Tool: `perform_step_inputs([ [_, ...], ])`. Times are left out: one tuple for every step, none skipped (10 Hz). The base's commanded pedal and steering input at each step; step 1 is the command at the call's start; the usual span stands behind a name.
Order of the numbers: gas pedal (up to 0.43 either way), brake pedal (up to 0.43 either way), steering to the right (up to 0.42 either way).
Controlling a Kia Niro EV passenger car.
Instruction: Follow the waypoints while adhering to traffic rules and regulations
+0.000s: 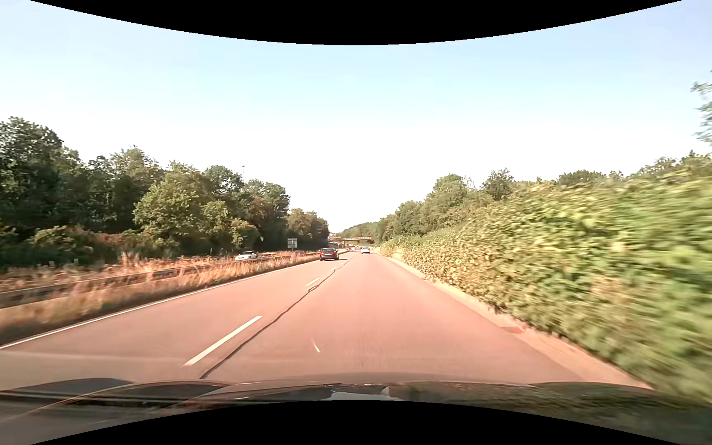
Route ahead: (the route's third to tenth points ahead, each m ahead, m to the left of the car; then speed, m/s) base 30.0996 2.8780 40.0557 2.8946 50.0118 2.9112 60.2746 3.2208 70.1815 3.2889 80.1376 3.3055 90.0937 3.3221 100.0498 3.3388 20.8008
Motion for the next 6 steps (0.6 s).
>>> perform_step_inputs([
  [0.118, 0.0, 0.001],
  [0.118, 0.0, 0.001],
  [0.118, 0.0, 0.0],
  [0.118, 0.0, 0.0],
  [0.118, 0.0, 0.0],
  [0.118, 0.0, 0.0],
])
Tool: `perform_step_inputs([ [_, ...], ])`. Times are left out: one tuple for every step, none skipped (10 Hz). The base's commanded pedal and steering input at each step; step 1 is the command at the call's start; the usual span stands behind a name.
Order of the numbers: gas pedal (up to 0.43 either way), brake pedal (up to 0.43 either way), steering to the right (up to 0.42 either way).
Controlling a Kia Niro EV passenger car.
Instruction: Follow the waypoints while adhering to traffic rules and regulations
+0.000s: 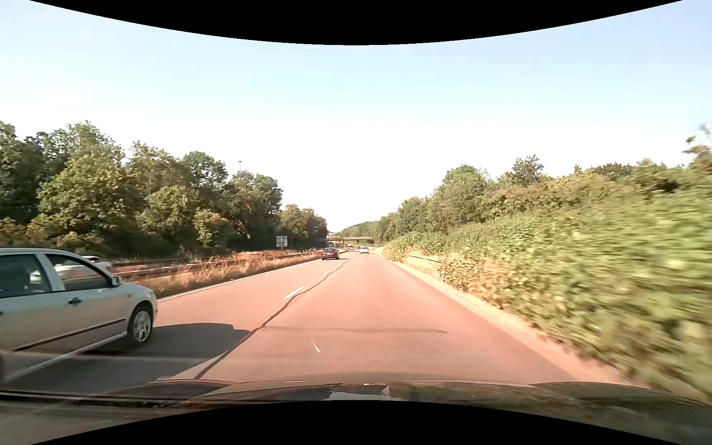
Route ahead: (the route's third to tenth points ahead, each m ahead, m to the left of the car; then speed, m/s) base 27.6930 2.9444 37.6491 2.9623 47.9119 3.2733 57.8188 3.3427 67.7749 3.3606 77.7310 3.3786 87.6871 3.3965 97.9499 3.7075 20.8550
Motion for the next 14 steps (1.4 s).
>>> perform_step_inputs([
  [0.118, 0.0, 0.0],
  [0.118, 0.0, 0.0],
  [0.118, 0.0, 0.0],
  [0.118, 0.0, 0.0],
  [0.118, 0.0, -0.001],
  [0.118, 0.0, -0.001],
  [0.118, 0.0, -0.001],
  [0.118, 0.0, -0.001],
  [0.118, 0.0, -0.001],
  [0.118, 0.0, -0.001],
  [0.118, 0.0, -0.001],
  [0.118, 0.0, -0.001],
  [0.118, 0.0, -0.001],
  [0.118, 0.0, -0.001],
])
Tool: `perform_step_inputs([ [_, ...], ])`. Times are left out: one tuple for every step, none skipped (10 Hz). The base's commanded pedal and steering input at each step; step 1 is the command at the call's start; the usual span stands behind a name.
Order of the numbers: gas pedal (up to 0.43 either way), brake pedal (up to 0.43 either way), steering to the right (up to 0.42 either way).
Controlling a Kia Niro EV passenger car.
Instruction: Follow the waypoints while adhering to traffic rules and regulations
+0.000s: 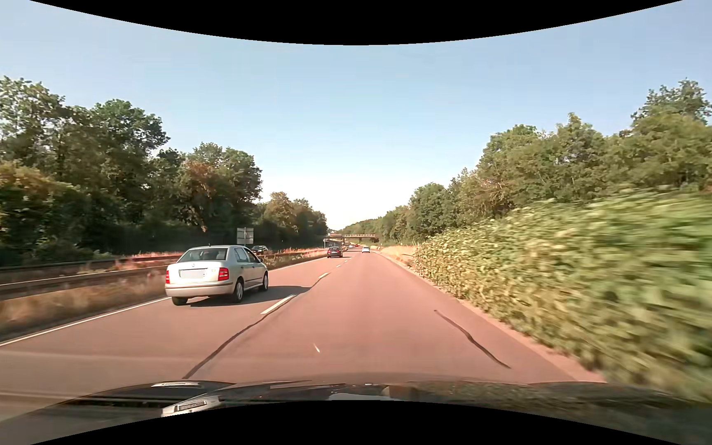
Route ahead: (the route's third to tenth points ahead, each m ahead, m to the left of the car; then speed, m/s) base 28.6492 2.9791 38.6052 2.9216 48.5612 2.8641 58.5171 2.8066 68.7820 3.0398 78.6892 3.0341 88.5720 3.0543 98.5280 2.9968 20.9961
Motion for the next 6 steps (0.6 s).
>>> perform_step_inputs([
  [0.118, 0.0, -0.001],
  [0.118, 0.0, -0.001],
  [0.118, 0.0, -0.001],
  [0.118, 0.0, -0.001],
  [0.11, 0.0, -0.001],
  [0.11, 0.0, -0.001],
])
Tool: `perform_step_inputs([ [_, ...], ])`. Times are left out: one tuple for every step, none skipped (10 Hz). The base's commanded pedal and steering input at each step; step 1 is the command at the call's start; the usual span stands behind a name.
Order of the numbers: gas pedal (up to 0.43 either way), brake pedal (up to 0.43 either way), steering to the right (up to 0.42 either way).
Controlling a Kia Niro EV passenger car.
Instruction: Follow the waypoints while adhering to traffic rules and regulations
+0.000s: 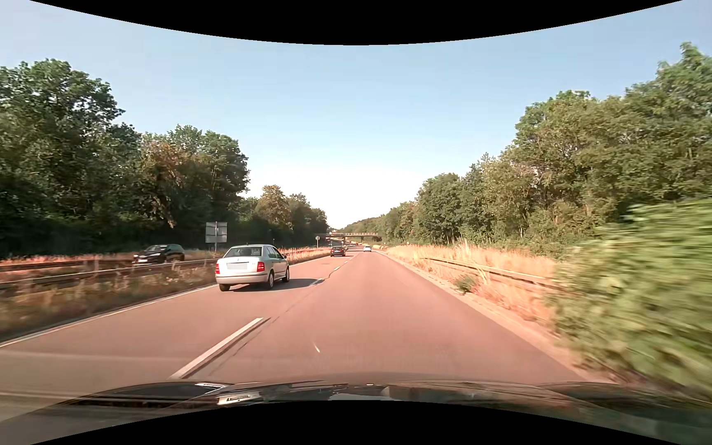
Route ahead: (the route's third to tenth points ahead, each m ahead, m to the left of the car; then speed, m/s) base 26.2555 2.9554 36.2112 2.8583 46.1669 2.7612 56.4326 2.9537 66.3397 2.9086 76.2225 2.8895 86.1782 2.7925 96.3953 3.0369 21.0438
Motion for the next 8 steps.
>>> perform_step_inputs([
  [0.11, 0.0, -0.001],
  [0.11, 0.0, -0.001],
  [0.11, 0.0, -0.001],
  [0.11, 0.0, 0.0],
  [0.11, 0.0, 0.001],
  [0.11, 0.0, 0.002],
  [0.11, 0.0, 0.003],
  [0.11, 0.0, 0.003],
])
